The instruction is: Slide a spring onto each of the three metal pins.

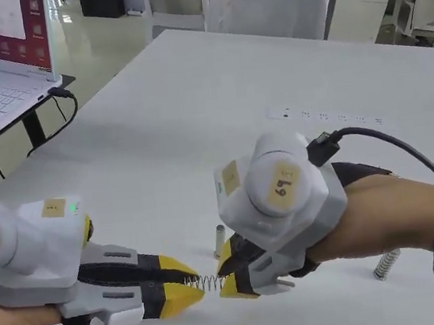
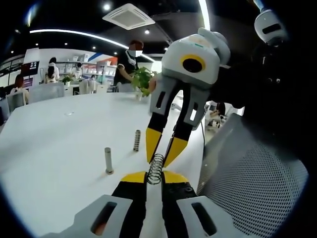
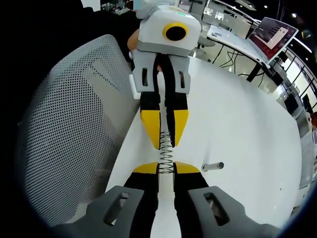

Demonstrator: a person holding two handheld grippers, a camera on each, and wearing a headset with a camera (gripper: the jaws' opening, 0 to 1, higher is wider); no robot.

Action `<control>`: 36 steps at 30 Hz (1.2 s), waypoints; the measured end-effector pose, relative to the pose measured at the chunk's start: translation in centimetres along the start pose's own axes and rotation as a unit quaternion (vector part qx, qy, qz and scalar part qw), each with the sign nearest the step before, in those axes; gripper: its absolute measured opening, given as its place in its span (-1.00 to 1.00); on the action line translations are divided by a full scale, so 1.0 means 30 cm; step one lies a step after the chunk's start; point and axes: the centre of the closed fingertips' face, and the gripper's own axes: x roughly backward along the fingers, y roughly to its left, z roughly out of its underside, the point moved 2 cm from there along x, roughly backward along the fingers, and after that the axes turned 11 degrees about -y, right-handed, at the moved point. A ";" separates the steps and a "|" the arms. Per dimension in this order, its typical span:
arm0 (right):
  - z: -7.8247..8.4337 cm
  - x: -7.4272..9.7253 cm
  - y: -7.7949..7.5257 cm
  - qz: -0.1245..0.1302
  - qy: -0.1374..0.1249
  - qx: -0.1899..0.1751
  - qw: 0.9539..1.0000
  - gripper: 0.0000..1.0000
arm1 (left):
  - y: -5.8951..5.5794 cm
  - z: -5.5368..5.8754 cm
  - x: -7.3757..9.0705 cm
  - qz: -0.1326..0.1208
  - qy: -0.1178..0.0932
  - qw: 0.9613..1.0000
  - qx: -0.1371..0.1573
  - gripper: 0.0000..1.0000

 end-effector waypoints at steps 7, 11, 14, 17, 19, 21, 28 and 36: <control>0.006 -0.006 0.003 -0.003 -0.001 -0.008 1.000 -0.82 | -0.008 -0.007 -0.004 0.007 0.001 1.000 0.000 -0.96; 0.008 -0.013 0.003 -0.005 -0.003 -0.011 1.000 -0.81 | -0.012 -0.018 -0.004 0.010 -0.003 1.000 0.000 -0.96; 0.011 -0.018 0.006 -0.007 -0.003 -0.013 1.000 -0.81 | -0.018 -0.030 -0.005 0.013 -0.008 1.000 0.002 -0.96; 0.019 -0.022 0.012 -0.010 -0.002 -0.016 1.000 -0.80 | -0.027 -0.046 -0.007 0.017 -0.014 1.000 0.001 -0.96; 0.022 -0.023 0.013 -0.010 -0.003 -0.018 1.000 -0.80 | -0.032 -0.057 -0.010 0.020 -0.018 1.000 0.000 -0.96; 0.025 -0.024 0.013 -0.011 -0.004 -0.020 1.000 -0.80 | -0.034 -0.067 -0.011 0.022 -0.024 0.999 0.000 -0.96; 0.027 -0.020 0.011 -0.008 -0.008 -0.024 1.000 -0.80 | -0.035 -0.076 -0.013 0.022 -0.031 0.999 0.001 -0.96; 0.011 -0.008 0.010 -0.005 -0.020 -0.031 0.999 -0.81 | -0.031 -0.065 -0.007 0.018 -0.027 0.999 0.000 -0.95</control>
